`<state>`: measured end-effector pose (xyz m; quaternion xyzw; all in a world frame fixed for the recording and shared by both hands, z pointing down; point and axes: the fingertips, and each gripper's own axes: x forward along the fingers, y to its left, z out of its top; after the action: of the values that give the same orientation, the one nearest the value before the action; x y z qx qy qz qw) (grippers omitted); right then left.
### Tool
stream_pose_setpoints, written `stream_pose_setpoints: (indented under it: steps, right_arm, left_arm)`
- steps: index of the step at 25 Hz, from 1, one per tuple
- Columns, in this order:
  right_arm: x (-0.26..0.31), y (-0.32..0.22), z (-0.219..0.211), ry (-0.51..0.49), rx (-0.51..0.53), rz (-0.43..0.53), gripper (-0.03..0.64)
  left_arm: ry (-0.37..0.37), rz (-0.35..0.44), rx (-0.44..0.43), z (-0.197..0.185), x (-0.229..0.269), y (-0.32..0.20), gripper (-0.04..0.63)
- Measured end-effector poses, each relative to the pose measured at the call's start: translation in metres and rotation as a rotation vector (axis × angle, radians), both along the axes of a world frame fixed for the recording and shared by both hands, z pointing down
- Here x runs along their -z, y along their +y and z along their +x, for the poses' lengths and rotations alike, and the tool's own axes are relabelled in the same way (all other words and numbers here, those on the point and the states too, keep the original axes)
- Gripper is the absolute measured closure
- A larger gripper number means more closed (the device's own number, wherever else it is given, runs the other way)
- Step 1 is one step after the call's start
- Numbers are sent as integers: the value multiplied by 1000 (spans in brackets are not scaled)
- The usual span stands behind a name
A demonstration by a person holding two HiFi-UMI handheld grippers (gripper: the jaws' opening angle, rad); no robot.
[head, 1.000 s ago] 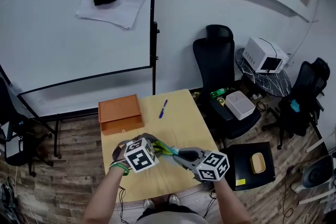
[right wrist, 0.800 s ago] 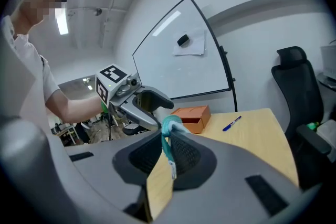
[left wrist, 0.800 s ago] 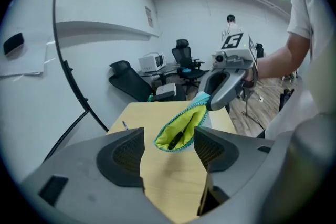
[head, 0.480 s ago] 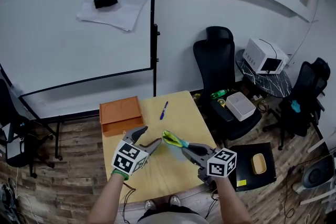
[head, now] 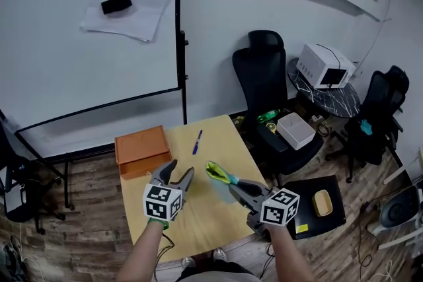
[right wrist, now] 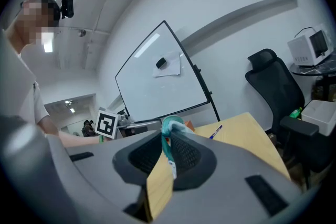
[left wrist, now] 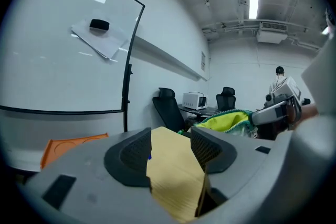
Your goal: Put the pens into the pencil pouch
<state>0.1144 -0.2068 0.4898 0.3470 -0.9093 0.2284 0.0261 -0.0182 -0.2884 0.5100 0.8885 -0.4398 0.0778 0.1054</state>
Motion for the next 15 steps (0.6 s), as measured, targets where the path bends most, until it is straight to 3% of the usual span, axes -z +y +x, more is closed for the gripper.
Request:
stream_pose_setpoints:
  steps: [15]
  right_arm:
    - [7,-53,40,23,-82,2,568]
  left_arm:
    - [-94,-206,65,55,-104,-114,370]
